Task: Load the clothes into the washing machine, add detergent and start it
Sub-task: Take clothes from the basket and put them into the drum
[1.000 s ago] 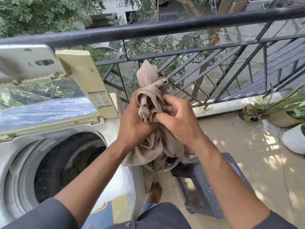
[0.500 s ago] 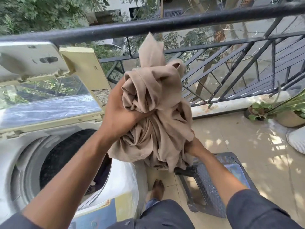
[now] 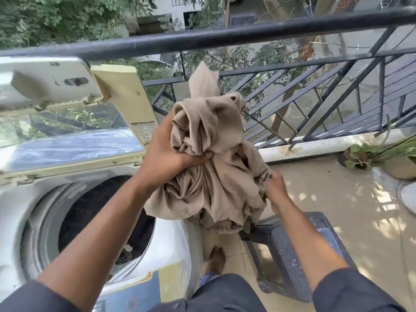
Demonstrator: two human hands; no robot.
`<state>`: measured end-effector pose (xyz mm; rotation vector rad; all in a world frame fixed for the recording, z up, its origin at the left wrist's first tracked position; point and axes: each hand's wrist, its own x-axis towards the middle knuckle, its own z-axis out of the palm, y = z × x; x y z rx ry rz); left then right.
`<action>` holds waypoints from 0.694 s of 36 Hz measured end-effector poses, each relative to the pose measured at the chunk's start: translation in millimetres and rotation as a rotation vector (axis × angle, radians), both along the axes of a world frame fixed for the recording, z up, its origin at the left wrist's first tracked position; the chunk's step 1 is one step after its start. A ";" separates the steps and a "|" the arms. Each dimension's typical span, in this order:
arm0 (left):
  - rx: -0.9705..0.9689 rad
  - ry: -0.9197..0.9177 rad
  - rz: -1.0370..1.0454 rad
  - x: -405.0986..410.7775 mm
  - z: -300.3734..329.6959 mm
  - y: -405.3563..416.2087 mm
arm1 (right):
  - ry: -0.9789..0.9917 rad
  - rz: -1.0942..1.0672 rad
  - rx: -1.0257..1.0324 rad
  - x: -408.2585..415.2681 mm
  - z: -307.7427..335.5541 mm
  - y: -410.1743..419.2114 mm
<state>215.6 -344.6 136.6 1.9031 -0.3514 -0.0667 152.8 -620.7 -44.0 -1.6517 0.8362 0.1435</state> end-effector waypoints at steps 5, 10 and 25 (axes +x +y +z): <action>0.148 0.002 -0.025 -8.2 -12.4 -3.3 | -0.203 -0.048 0.089 15.5 74.8 -10.3; 0.373 0.011 0.023 -16.8 -26.5 -3.3 | -0.365 -0.004 0.057 18.4 149.9 -22.9; -0.172 0.402 0.130 -8.2 -25.6 -24.5 | -0.585 0.440 0.203 10.9 189.1 52.9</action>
